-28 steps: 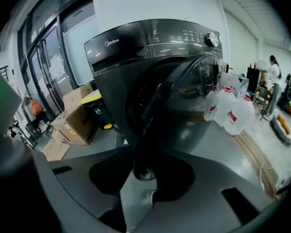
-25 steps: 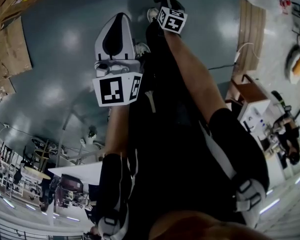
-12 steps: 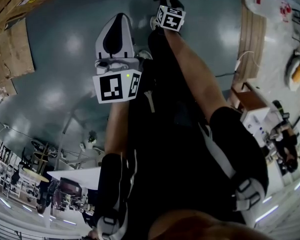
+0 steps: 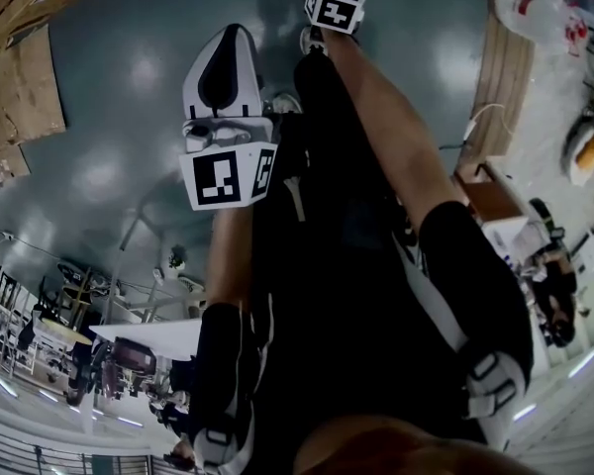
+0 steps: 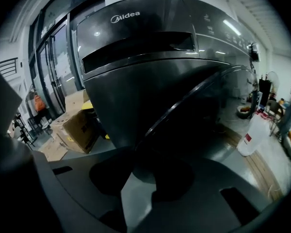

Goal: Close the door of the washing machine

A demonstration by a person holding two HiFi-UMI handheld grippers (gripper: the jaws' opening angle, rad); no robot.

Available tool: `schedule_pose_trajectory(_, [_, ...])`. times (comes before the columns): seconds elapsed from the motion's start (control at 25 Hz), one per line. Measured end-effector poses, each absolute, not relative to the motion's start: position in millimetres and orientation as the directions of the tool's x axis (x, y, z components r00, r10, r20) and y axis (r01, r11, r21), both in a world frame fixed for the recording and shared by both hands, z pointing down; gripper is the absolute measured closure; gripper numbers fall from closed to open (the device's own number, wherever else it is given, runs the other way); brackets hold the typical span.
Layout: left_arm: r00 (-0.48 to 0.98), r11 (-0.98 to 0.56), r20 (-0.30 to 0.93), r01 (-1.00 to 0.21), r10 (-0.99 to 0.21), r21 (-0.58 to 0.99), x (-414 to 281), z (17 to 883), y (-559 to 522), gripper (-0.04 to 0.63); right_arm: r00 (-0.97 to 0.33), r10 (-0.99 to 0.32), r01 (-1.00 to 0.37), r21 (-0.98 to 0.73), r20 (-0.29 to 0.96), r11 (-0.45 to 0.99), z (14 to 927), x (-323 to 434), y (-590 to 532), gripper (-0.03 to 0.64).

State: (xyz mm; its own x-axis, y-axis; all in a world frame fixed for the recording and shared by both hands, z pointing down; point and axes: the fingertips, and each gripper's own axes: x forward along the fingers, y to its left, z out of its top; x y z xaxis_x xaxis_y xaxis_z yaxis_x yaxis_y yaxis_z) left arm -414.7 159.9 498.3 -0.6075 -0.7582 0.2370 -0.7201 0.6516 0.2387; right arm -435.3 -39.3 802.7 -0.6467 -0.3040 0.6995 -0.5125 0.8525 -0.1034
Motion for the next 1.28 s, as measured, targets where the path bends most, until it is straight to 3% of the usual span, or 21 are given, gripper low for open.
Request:
schedule_pose_trajectory(0.52, [-0.614, 0.653, 0.221, -0.708, -0.758, 0.269, -398, 463, 170, 0.591, -0.708, -0.174, -0.352, -0.129, 0.685, 0.927, 756, -402, 3, 0.517])
schedule_pose_trajectory(0.72, [-0.598, 0.622, 0.171, -0.743, -0.783, 0.248, -365, 422, 190, 0.591, -0.776, -0.123, -0.287, -0.173, 0.619, 0.942, 659, -356, 26, 0.557])
schedule_pose_trajectory(1.04, [-0.502, 0.517, 0.125, -0.82, -0.856, 0.245, -319, 373, 186, 0.591, -0.879, -0.188, -0.295, -0.19, 0.438, 0.936, 459, -276, 22, 0.592])
schedule_pose_trajectory(1.28, [-0.461, 0.472, 0.104, -0.845, -0.881, 0.25, -275, 327, 165, 0.591, -0.917, -0.185, -0.273, -0.219, 0.353, 0.937, 370, -209, 18, 0.597])
